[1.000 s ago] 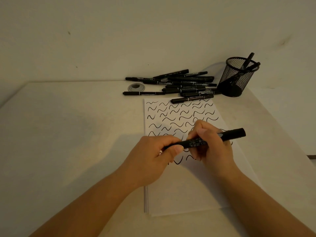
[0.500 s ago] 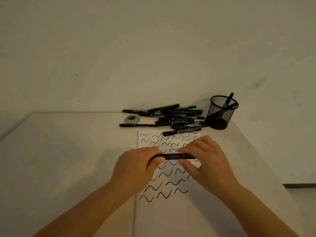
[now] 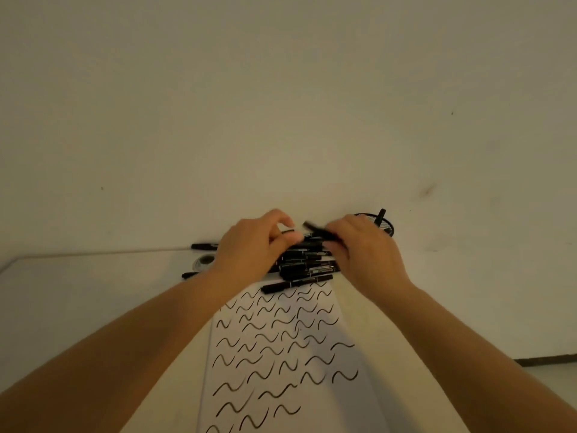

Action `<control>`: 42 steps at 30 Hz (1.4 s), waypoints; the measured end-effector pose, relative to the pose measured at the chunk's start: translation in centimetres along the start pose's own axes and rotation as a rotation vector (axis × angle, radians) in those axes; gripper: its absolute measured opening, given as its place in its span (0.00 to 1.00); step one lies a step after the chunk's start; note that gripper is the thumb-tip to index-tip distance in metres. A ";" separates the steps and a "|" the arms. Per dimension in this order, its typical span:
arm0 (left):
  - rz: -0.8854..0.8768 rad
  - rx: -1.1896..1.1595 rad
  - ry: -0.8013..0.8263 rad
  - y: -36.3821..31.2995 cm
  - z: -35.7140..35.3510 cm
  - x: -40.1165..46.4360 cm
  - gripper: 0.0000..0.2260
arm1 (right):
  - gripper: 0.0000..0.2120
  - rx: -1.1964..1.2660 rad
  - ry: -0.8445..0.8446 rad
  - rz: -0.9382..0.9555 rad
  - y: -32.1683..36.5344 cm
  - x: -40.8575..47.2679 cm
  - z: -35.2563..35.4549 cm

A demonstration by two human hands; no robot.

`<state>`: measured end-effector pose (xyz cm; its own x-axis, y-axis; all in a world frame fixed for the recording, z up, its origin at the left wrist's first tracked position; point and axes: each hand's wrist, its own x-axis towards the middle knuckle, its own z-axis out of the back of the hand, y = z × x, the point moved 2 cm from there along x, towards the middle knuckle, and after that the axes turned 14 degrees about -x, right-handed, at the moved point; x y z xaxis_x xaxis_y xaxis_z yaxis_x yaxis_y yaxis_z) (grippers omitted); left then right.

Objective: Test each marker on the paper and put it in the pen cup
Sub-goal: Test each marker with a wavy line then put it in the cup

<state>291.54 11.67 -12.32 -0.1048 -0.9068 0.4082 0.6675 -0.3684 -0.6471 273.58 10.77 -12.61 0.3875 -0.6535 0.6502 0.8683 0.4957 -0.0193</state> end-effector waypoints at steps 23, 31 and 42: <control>0.130 0.564 0.267 12.3 -7.1 7.7 0.14 | 0.21 0.287 0.087 -0.589 -10.0 0.5 -5.2; 0.097 0.570 0.235 12.1 -6.9 7.7 0.12 | 0.11 0.177 0.166 -0.474 -9.7 0.7 -5.4; 0.091 0.247 0.059 6.0 -3.6 3.6 0.10 | 0.12 0.064 -0.165 -0.383 -5.1 -1.1 -1.8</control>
<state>292.51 5.41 -17.09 -0.0741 -0.9471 0.3124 0.8352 -0.2301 -0.4995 269.26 7.87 -14.59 -0.0187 -0.6996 0.7143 0.9170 0.2727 0.2911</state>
